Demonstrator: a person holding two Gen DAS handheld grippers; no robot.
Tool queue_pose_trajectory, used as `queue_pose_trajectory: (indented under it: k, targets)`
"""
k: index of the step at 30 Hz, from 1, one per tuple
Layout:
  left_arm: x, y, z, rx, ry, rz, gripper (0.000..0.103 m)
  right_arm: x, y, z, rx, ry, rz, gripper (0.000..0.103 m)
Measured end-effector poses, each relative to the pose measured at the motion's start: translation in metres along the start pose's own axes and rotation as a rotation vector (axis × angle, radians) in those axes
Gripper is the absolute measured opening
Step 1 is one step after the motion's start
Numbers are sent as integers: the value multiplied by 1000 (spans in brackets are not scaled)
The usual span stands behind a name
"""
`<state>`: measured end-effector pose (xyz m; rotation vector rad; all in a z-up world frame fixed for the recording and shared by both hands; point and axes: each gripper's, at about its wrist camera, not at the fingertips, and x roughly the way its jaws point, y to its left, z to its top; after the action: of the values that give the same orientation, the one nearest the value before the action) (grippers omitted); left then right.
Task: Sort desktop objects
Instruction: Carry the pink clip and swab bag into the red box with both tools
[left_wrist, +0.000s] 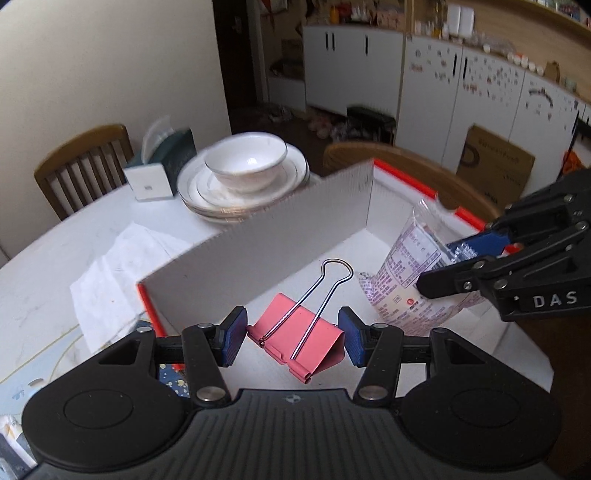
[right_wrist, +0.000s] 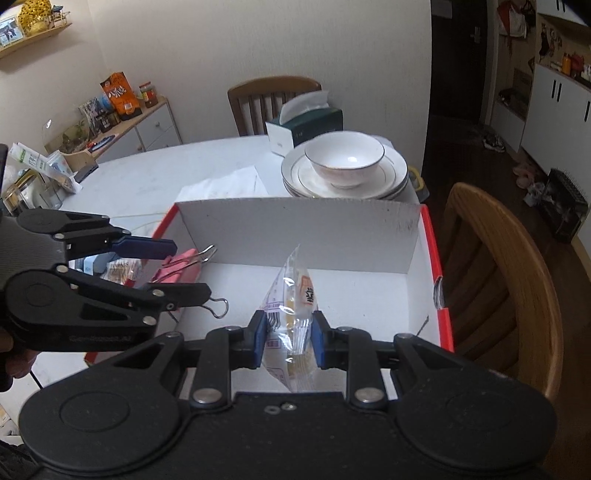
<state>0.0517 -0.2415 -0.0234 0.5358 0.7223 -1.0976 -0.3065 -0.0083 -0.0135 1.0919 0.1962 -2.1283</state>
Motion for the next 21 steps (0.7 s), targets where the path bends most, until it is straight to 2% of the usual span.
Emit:
queue_pose_trajectory:
  k: [9, 13, 17, 21]
  targets:
    - [36, -5, 11, 39, 113, 0, 54, 28, -16, 10, 22, 112, -19, 25]
    - [49, -7, 14, 59, 152, -17, 54, 39, -22, 12, 62, 164, 21, 25]
    - [61, -9, 14, 76, 190, -13, 54, 44, -24, 11, 68, 167, 7, 25]
    - [71, -7, 10, 64, 233, -23, 54, 42, -14, 10, 14, 155, -5, 25]
